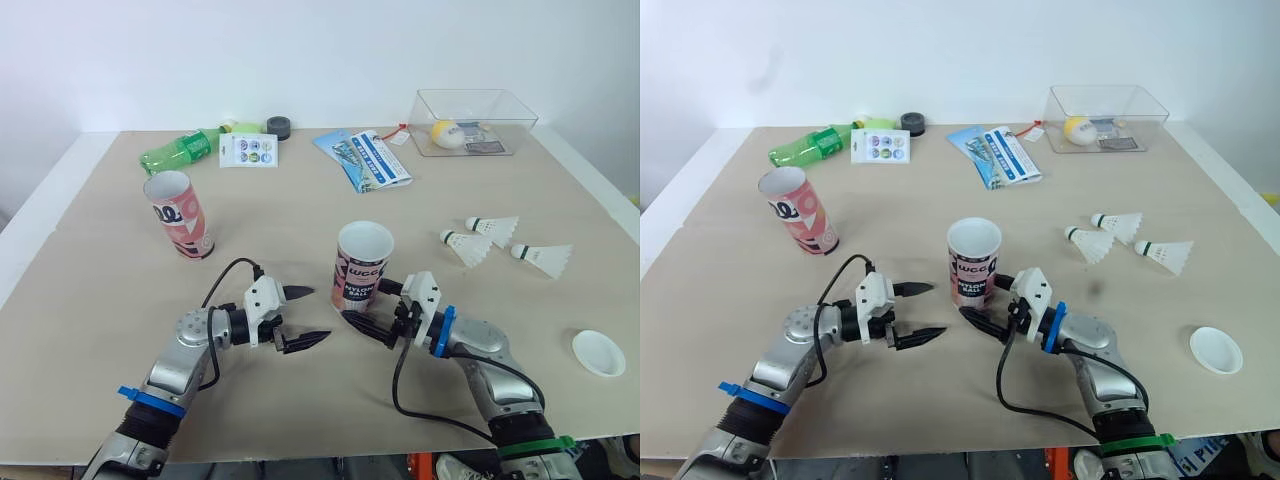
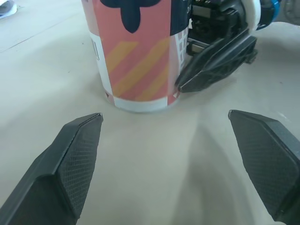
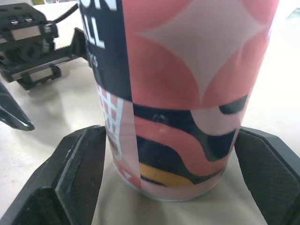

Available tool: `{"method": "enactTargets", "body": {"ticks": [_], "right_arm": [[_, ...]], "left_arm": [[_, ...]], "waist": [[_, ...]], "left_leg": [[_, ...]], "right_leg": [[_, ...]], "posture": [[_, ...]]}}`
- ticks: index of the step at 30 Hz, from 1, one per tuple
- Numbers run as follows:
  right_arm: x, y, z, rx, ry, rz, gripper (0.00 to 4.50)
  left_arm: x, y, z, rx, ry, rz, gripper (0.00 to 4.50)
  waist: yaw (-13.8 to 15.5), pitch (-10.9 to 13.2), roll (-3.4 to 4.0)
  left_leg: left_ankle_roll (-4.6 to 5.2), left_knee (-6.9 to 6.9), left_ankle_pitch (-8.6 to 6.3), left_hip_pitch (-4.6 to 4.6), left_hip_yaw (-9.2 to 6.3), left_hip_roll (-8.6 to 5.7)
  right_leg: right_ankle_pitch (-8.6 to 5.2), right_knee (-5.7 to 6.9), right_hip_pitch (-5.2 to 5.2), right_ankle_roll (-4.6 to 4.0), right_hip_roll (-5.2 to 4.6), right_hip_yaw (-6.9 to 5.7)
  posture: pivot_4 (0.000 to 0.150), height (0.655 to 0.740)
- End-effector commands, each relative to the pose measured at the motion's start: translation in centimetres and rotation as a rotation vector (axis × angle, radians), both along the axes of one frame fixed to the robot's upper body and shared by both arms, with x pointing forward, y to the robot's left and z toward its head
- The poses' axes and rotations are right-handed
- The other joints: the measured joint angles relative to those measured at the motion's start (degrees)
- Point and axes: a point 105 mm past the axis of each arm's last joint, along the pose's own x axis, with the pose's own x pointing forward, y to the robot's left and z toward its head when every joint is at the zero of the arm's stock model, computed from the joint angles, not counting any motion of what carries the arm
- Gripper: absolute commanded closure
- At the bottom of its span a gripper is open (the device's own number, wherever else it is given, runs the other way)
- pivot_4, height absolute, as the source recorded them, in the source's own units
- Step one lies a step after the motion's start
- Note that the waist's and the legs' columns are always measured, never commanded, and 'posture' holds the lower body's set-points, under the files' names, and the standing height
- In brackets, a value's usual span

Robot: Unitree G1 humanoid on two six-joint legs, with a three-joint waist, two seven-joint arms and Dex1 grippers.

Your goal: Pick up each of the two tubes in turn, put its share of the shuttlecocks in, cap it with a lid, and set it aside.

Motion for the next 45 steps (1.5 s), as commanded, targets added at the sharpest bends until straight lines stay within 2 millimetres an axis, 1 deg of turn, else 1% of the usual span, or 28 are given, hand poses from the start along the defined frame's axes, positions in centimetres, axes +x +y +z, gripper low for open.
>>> {"method": "enactTargets", "body": {"ticks": [1, 6, 13, 21, 25, 29, 39, 45], "right_arm": [[0.1, 0.9, 0.6, 0.009, -0.031, 0.028, 0.0], [0.4, 1.3, 0.5, 0.006, -0.035, 0.038, 0.0], [1.0, 2.1, 0.4, 0.01, -0.039, 0.046, 0.0], [0.5, 3.4, -0.3, -0.023, -0.008, 0.128, 0.0], [0.5, 3.5, -0.4, -0.037, -0.005, 0.149, 0.0], [0.5, 3.3, -0.4, -0.054, -0.015, 0.161, 0.0], [1.0, 3.7, 0.2, -0.036, -0.025, 0.158, 0.0], [1.1, 3.5, 0.1, -0.051, -0.029, 0.158, 0.0]], "left_arm": [[-0.3, 0.2, 1.6, -0.029, -0.049, -0.005, 0.05], [-0.6, 0.2, 1.5, -0.017, -0.047, -0.013, 0.05], [-0.3, -0.1, 1.5, -0.017, -0.049, -0.008, 0.05], [0.0, -0.4, 1.5, -0.019, -0.052, -0.006, 0.05], [0.0, -0.4, 1.6, -0.022, -0.05, -0.006, 0.05], [-0.2, -0.6, 1.3, -0.022, -0.04, -0.01, 0.05], [-0.5, -1.3, 1.0, -0.03, -0.02, -0.044, 0.05], [-0.3, -1.0, 1.1, -0.024, -0.027, -0.04, 0.05]], "waist": [[-0.01, 0.01, -0.01], [-0.01, 0.02, -0.03], [-0.01, 0.03, -0.05], [-0.02, 0.03, -0.05], [-0.02, 0.03, -0.06], [-0.01, 0.03, -0.07], [-0.01, 0.03, -0.08], [-0.01, 0.03, -0.08]], "left_leg": [[0.0, 0.0, 0.0, 0.0, 0.0, 0.0], [0.0, 0.0, 0.0, 0.0, 0.01, 0.0], [0.0, 0.0, 0.0, 0.01, 0.01, 0.01], [0.0, 0.0, 0.0, 0.01, 0.01, 0.01], [0.0, 0.0, 0.0, 0.02, 0.01, 0.01], [0.0, 0.0, 0.0, 0.02, 0.01, 0.01], [0.0, 0.03, 0.0, 0.02, 0.01, 0.01], [0.0, 0.02, 0.0, 0.02, 0.01, 0.01]], "right_leg": [[0.0, 0.0, 0.0, 0.0, 0.0, 0.0], [0.0, 0.0, 0.0, 0.0, 0.0, 0.0], [0.02, 0.0, 0.0, -0.02, 0.0, 0.0], [0.02, 0.0, 0.0, -0.01, 0.01, 0.0], [0.02, 0.0, 0.01, -0.01, 0.01, -0.01], [0.02, 0.0, 0.01, -0.01, 0.0, -0.01], [0.05, 0.0, 0.02, -0.01, 0.0, 0.0], [0.05, 0.0, 0.02, -0.01, 0.0, 0.0]], "posture": [[0.15, 0.74], [0.15, 0.74], [0.15, 0.74], [0.15, 0.74], [0.15, 0.74], [0.15, 0.74], [0.15, 0.74], [0.15, 0.74]]}}
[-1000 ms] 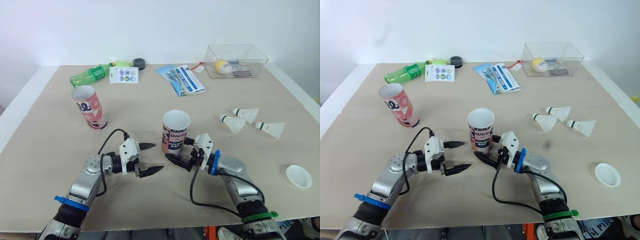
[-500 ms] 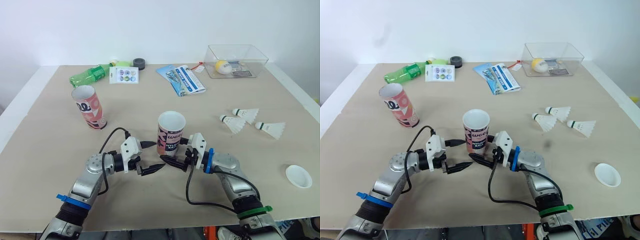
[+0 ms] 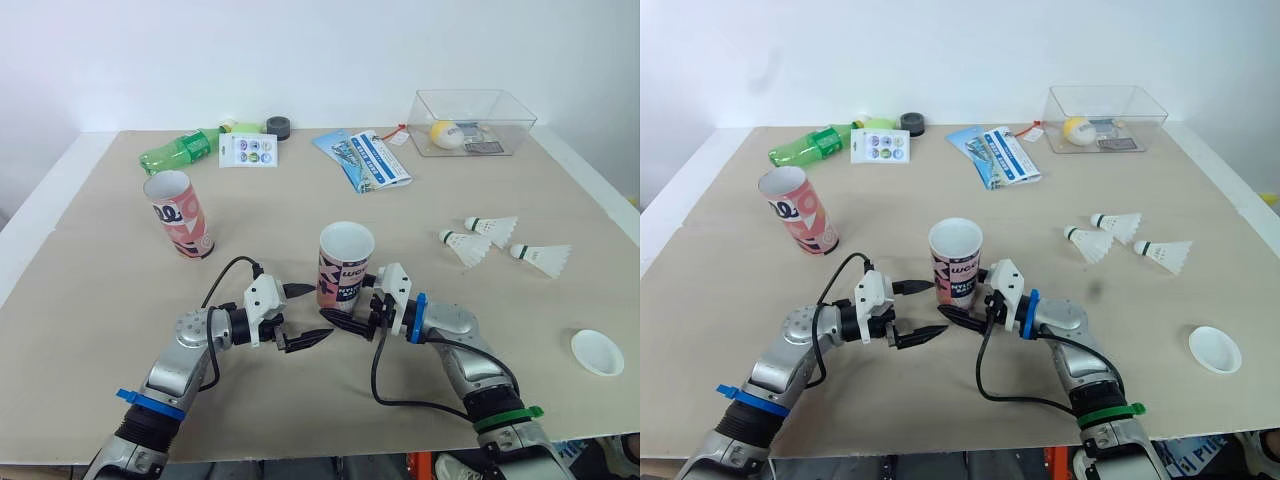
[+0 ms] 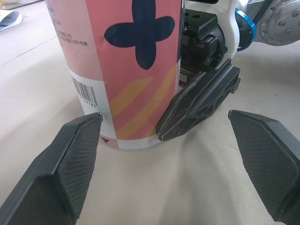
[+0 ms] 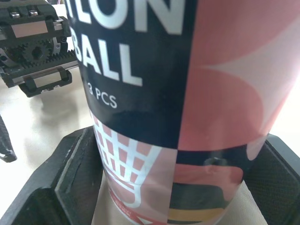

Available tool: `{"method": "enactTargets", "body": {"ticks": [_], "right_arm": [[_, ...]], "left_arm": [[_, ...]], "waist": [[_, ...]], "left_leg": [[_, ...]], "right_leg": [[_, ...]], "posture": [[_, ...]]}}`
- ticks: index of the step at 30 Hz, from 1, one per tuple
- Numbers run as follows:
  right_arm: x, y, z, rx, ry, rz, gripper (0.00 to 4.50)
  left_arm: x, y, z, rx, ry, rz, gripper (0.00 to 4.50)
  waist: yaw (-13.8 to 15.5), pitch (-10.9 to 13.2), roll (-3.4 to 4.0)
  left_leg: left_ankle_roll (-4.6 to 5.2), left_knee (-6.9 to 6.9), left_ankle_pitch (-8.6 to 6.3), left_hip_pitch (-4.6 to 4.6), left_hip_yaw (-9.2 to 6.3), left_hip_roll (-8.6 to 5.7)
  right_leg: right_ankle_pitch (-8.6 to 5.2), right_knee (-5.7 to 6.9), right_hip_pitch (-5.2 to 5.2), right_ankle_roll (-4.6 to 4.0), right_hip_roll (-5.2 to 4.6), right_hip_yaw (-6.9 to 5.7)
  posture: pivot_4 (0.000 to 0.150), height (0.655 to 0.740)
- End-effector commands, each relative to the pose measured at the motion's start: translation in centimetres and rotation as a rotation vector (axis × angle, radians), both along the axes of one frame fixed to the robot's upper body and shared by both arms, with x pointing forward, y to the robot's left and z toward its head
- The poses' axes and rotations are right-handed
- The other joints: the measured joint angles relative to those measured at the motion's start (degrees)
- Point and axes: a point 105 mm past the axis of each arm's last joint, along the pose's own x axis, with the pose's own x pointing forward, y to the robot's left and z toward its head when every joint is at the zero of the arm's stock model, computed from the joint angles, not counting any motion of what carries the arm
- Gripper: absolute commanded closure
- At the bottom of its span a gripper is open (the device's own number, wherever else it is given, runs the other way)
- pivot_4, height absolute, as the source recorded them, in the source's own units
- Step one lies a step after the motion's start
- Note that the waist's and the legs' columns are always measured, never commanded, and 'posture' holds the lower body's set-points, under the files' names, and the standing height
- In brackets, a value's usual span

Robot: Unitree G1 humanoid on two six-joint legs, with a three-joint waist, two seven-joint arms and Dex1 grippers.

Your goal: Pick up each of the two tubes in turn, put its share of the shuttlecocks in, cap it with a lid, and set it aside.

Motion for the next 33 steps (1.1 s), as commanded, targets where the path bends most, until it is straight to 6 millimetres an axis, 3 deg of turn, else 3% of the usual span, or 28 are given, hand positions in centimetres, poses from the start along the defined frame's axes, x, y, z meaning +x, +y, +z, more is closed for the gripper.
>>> {"method": "enactTargets", "body": {"ticks": [1, 13, 27, 31, 33], "right_arm": [[-0.1, 0.5, 0.0, -0.013, -0.011, 0.028, 0.0], [0.1, 0.1, 0.0, -0.019, -0.021, 0.008, 0.0], [0.0, -0.9, 0.0, -0.009, -0.008, -0.028, 0.0], [0.2, -1.2, -0.1, -0.013, -0.016, -0.064, 1.03], [0.3, -1.2, 0.1, -0.002, -0.015, -0.072, 1.03]], "left_arm": [[-0.2, -0.4, 0.7, -0.005, -0.025, -0.038, 0.05], [-0.3, 1.8, 0.9, 0.032, -0.044, -0.018, 0.05], [-0.5, 1.1, 1.0, 0.023, -0.05, -0.026, 0.05], [-0.5, 1.0, 0.9, 0.023, -0.047, -0.03, 0.0], [-0.5, 1.0, 1.0, 0.022, -0.047, -0.03, 0.0]], "waist": [[0.0, 0.0, 0.0], [-0.06, 0.01, -0.01], [0.07, 0.04, -0.06], [0.18, 0.04, -0.06], [0.19, 0.04, -0.06]], "left_leg": [[0.0, 0.0, 0.0, 0.0, 0.0, 0.0], [0.0, -0.02, 0.0, 0.0, 0.0, 0.01], [0.0, -0.01, 0.0, -0.01, 0.01, 0.01], [-0.01, -0.02, -0.01, -0.02, 0.01, 0.01], [-0.01, -0.01, -0.01, -0.02, 0.01, 0.01]], "right_leg": [[0.0, 0.0, 0.0, 0.0, 0.0, 0.0], [-0.02, 0.0, -0.02, -0.02, 0.0, 0.0], [-0.02, 0.0, -0.01, -0.02, -0.01, 0.0], [-0.04, -0.01, -0.02, -0.01, -0.01, 0.0], [-0.03, -0.01, -0.02, -0.01, -0.01, 0.0]], "posture": [[0.15, 0.74], [0.15, 0.74], [0.15, 0.74], [0.15, 0.74], [0.15, 0.74]]}}
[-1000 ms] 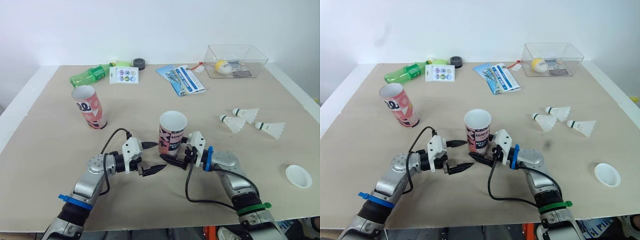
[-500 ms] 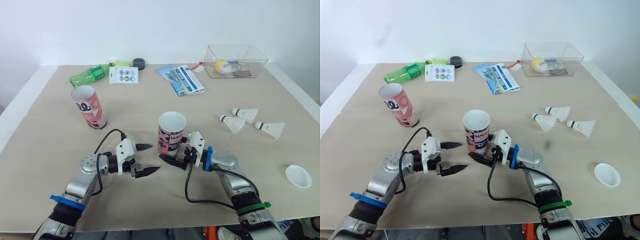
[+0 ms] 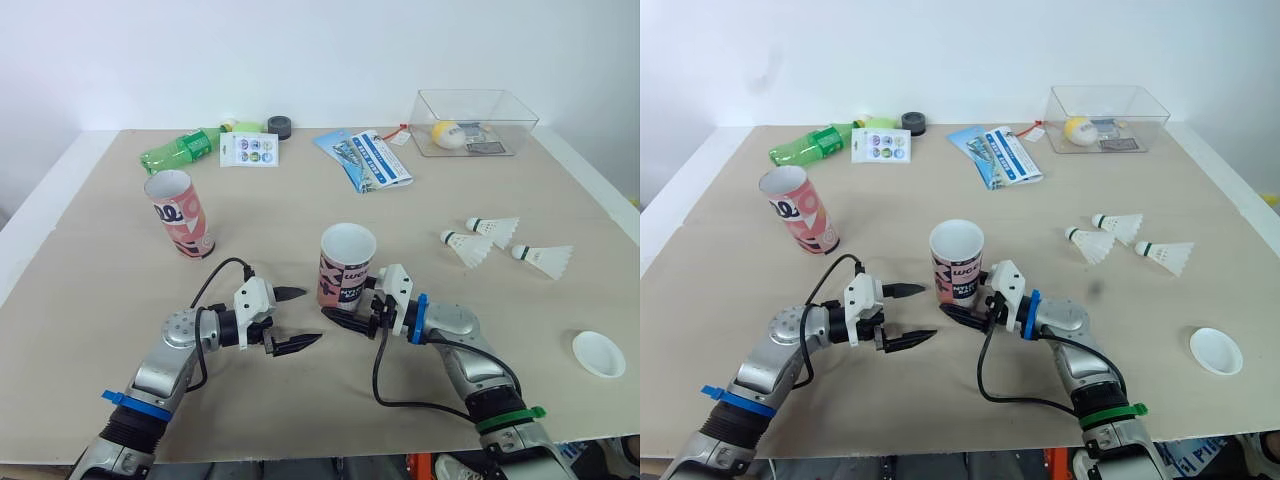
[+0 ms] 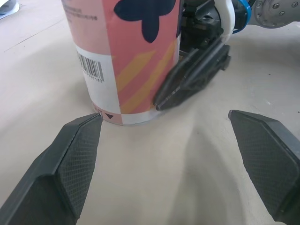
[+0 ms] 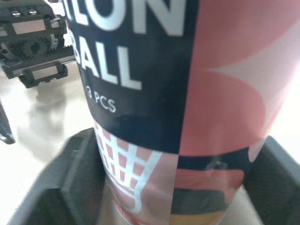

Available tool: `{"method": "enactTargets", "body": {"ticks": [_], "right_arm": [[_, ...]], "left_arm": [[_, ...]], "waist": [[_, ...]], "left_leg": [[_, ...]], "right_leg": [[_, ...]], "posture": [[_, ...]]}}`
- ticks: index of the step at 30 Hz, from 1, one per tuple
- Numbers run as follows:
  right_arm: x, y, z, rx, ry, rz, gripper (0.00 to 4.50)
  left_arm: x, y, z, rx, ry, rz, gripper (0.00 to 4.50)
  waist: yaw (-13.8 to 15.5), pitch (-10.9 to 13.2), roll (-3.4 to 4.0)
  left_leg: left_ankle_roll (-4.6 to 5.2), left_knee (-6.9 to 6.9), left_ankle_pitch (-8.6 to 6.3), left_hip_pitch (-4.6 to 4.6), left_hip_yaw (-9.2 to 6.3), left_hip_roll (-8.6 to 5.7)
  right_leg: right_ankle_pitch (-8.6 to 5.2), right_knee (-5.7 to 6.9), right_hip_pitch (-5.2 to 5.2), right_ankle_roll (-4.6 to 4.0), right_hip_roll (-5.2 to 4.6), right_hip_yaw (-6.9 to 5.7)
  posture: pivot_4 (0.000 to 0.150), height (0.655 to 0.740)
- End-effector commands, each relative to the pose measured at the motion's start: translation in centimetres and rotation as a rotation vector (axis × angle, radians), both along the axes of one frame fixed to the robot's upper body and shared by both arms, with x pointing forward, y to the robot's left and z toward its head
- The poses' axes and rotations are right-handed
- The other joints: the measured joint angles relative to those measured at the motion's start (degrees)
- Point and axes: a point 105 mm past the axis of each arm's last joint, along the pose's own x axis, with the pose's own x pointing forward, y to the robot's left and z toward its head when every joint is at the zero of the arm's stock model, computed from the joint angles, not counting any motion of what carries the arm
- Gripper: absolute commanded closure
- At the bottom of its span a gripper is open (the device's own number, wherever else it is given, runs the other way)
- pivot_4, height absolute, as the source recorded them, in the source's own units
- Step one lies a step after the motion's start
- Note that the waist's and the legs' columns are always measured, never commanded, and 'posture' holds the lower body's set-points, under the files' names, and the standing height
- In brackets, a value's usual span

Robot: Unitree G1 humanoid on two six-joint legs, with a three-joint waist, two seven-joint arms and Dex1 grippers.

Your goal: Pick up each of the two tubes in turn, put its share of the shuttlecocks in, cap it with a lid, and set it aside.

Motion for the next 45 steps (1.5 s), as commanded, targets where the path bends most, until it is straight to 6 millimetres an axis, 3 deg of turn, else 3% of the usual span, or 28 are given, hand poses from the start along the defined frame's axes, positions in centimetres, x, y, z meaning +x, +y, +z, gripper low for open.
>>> {"method": "enactTargets", "body": {"ticks": [1, 8, 12, 24, 29, 34, 40, 45], "right_arm": [[0.3, -0.8, 0.1, 0.009, 0.009, -0.048, 1.03], [0.5, -1.1, 0.5, 0.008, -0.007, -0.063, 1.03], [1.1, -2.3, 2.1, 0.048, -0.048, -0.135, 1.03], [1.2, -9.2, 9.1, 0.185, -0.189, -0.486, 1.03], [1.2, -13.7, 11.5, 0.246, -0.26, -0.725, 1.03], [0.0, -21.4, 12.5, 0.233, -0.347, -1.093, 1.03], [-3.1, -29.4, 10.9, 0.143, -0.373, -1.531, 1.03], [-4.6, -32.4, 8.7, 0.097, -0.338, -1.739, 1.03]], "left_arm": [[-0.1, -0.5, 1.2, -0.023, -0.047, -0.019, 0.0], [-0.1, -0.6, 1.2, -0.019, -0.049, -0.022, 0.0], [-0.2, -0.8, 1.4, -0.023, -0.051, -0.029, 0.0], [0.5, -1.1, 2.0, -0.016, -0.058, -0.098, 0.0], [1.5, -0.7, 2.8, -0.003, -0.066, -0.116, 0.0], [2.1, -0.6, 3.1, 0.014, -0.079, -0.135, 0.0], [2.1, -0.6, 3.0, 0.02, -0.081, -0.143, 0.0], [1.9, -0.7, 3.1, 0.016, -0.088, -0.138, 0.0]], "waist": [[0.02, 0.0, 0.0], [0.03, 0.0, 0.0], [0.17, 0.02, -0.01], [0.32, 0.09, -0.05], [0.34, 0.09, -0.05], [0.39, 0.09, -0.05], [0.41, 0.09, -0.04], [0.07, 0.09, 0.04]], "left_leg": [[0.0, 0.0, 0.0, 0.0, 0.0, 0.0], [0.0, 0.01, 0.0, 0.0, 0.0, 0.0], [0.0, 0.01, 0.0, -0.01, 0.0, -0.01], [-0.05, -0.05, -0.03, -0.14, 0.0, -0.02], [-0.05, -0.04, -0.03, -0.14, -0.01, -0.02], [-0.04, -0.06, -0.04, -0.18, 0.0, -0.05], [0.07, -0.07, -0.14, -0.19, 0.01, -0.06], [0.11, -0.06, -0.16, -0.12, 0.09, -0.06]], "right_leg": [[0.01, 0.0, 0.0, 0.0, 0.0, 0.0], [0.02, 0.0, 0.0, 0.0, -0.01, 0.0], [0.02, 0.0, 0.0, 0.0, -0.01, 0.0], [-0.09, -0.02, -0.1, 0.04, -0.02, 0.01], [-0.09, -0.02, -0.1, 0.03, -0.02, -0.01], [-0.12, -0.05, -0.1, 0.07, -0.05, 0.0], [-0.13, -0.05, -0.1, 0.19, -0.07, 0.0], [-0.18, -0.04, -0.1, 0.03, -0.06, 0.07]], "posture": [[0.15, 0.74], [0.15, 0.74], [0.15, 0.74], [0.15, 0.74], [0.15, 0.74], [0.15, 0.74], [0.15, 0.74], [0.15, 0.74]]}}
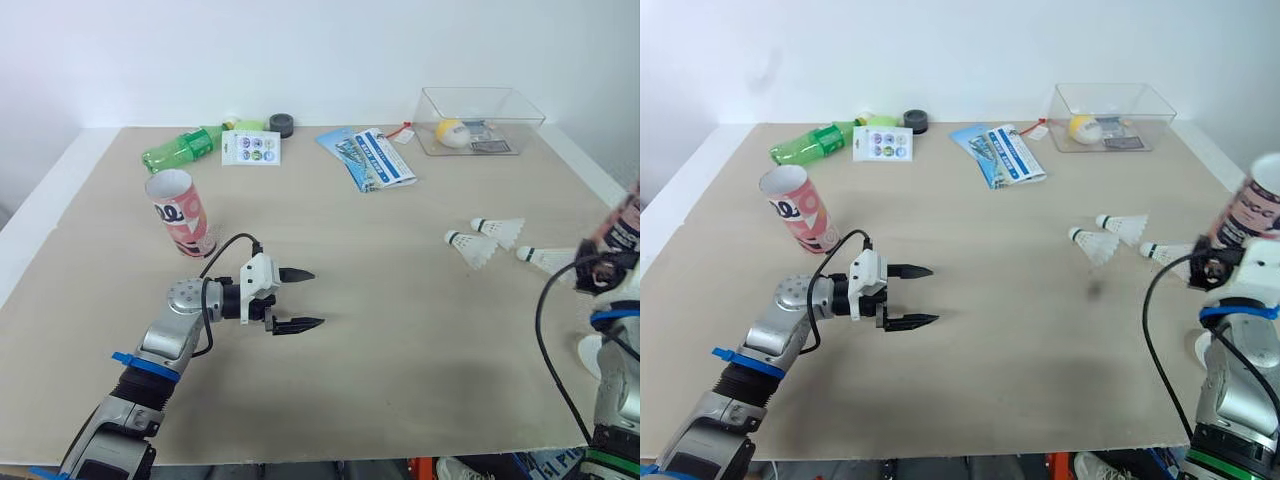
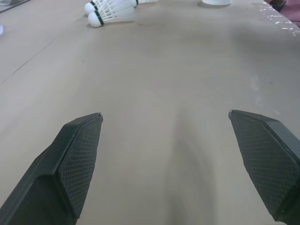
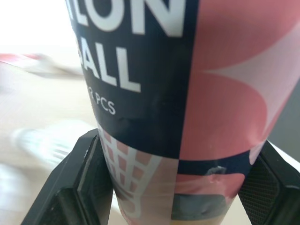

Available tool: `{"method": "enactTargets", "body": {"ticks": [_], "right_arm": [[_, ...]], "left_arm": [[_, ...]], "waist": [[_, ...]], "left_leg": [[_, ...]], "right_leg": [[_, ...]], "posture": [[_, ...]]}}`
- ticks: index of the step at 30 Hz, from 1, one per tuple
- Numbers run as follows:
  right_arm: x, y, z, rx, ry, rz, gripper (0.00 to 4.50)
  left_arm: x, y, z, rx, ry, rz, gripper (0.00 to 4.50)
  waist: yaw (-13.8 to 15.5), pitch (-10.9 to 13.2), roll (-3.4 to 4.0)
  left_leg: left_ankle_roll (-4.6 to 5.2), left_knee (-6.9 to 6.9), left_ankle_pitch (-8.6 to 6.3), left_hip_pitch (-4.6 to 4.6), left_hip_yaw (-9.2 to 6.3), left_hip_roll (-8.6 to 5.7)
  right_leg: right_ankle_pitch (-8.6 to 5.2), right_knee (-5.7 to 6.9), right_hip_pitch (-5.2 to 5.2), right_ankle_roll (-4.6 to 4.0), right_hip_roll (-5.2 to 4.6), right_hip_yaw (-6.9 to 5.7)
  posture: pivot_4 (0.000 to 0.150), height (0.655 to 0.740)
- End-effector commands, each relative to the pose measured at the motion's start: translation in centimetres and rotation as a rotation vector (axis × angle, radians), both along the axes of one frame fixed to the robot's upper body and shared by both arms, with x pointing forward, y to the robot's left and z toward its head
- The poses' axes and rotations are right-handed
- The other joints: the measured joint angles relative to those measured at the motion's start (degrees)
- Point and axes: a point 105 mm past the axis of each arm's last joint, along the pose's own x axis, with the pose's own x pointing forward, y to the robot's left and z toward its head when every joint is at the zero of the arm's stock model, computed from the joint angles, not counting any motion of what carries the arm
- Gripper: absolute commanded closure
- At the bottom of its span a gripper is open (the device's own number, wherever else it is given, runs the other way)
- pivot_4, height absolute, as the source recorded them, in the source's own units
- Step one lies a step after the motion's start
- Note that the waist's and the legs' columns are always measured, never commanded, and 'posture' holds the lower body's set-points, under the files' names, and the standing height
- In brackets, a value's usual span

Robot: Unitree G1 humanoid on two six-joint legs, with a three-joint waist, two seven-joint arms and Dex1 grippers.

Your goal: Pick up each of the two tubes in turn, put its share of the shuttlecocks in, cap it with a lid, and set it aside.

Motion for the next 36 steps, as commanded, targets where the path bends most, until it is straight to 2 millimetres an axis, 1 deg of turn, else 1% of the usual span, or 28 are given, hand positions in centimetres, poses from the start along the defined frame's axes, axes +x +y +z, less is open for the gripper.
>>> {"method": "enactTargets", "body": {"ticks": [1, 3, 5, 7, 10, 15, 20, 27, 29, 33, 36], "right_arm": [[-1.1, -1.7, 0.6, -0.023, -0.039, -0.125, 1.03], [-1.3, -2.5, -0.4, 0.052, -0.05, -0.167, 1.03], [-1.1, -2.9, -1.7, 0.113, -0.027, -0.181, 1.03], [-1.0, -3.1, -2.6, 0.14, -0.007, -0.189, 1.03], [-0.8, -3.8, -4.1, 0.257, -0.022, -0.211, 1.03], [0.3, -4.2, -4.9, 0.336, -0.046, -0.184, 1.03], [0.9, -4.7, -5.1, 0.335, -0.048, -0.172, 1.03], [0.8, -5.5, -5.2, 0.313, -0.026, -0.176, 1.03], [0.7, -5.8, -4.8, 0.291, -0.027, -0.182, 1.03], [1.2, -5.7, -3.1, 0.264, -0.066, -0.155, 1.03], [1.5, -5.6, -2.9, 0.24, -0.059, -0.144, 1.03]], "left_arm": [[-0.2, -0.2, 1.0, -0.025, -0.042, -0.009, 0.0], [-0.4, -0.5, 1.6, -0.055, -0.04, -0.011, 0.0], [-1.1, -0.9, 2.2, -0.087, -0.03, -0.038, 0.0], [-1.6, -1.2, 2.4, -0.096, -0.02, -0.056, 0.0], [-2.0, -1.4, 2.4, -0.079, -0.019, -0.069, 0.0], [-2.0, -1.3, 2.3, -0.068, -0.022, -0.061, 0.0], [-1.7, -1.2, 2.3, -0.062, -0.028, -0.058, 0.0], [-1.8, -1.1, 2.1, -0.055, -0.027, -0.054, 0.0], [-1.8, -1.0, 2.1, -0.053, -0.025, -0.052, 0.0], [-1.6, -1.0, 2.1, -0.053, -0.023, -0.049, 0.0], [-1.7, -1.1, 2.0, -0.055, -0.022, -0.052, 0.0]], "waist": [[-0.1, 0.0, 0.01], [-0.1, 0.0, 0.01], [-0.08, 0.0, 0.02], [-0.05, 0.0, 0.02], [-0.09, 0.0, 0.09], [-0.16, 0.02, 0.13], [-0.18, 0.02, 0.13], [-0.18, 0.02, 0.12], [-0.18, 0.02, 0.12], [-0.18, 0.02, 0.14], [-0.25, 0.03, 0.18]], "left_leg": [[0.0, 0.0, 0.0, 0.02, 0.01, 0.0], [0.02, 0.01, 0.01, 0.04, 0.01, 0.0], [0.02, 0.03, 0.02, 0.03, 0.01, 0.0], [0.02, 0.04, 0.02, 0.02, 0.02, -0.02], [0.05, 0.03, 0.0, 0.02, 0.02, -0.02], [0.07, 0.03, 0.0, 0.04, 0.01, -0.02], [0.07, 0.06, 0.0, 0.05, 0.01, -0.03], [0.07, 0.06, 0.0, 0.05, 0.02, -0.04], [0.07, 0.06, 0.0, 0.05, 0.02, -0.04], [0.07, 0.06, 0.0, 0.05, 0.02, -0.04], [0.07, 0.06, 0.0, 0.05, 0.03, -0.04]], "right_leg": [[0.01, 0.0, 0.01, 0.0, 0.0, 0.01], [0.04, 0.0, 0.02, -0.01, 0.0, 0.02], [0.05, 0.0, 0.04, 0.01, -0.01, 0.02], [0.05, 0.0, 0.06, 0.02, -0.03, 0.03], [0.02, 0.0, 0.05, 0.02, -0.02, 0.03], [0.03, 0.0, 0.07, 0.02, 0.0, 0.03], [0.04, -0.01, 0.11, 0.04, -0.01, 0.04], [0.04, -0.01, 0.11, 0.04, -0.01, 0.05], [0.04, -0.01, 0.11, 0.04, -0.01, 0.05], [0.04, -0.01, 0.11, 0.04, -0.01, 0.05], [0.04, -0.01, 0.1, 0.04, -0.01, 0.07]], "posture": [[0.15, 0.74], [0.15, 0.74], [0.15, 0.74], [0.15, 0.74], [0.15, 0.74], [0.15, 0.74], [0.15, 0.74], [0.15, 0.74], [0.15, 0.74], [0.15, 0.74], [0.15, 0.74]]}}
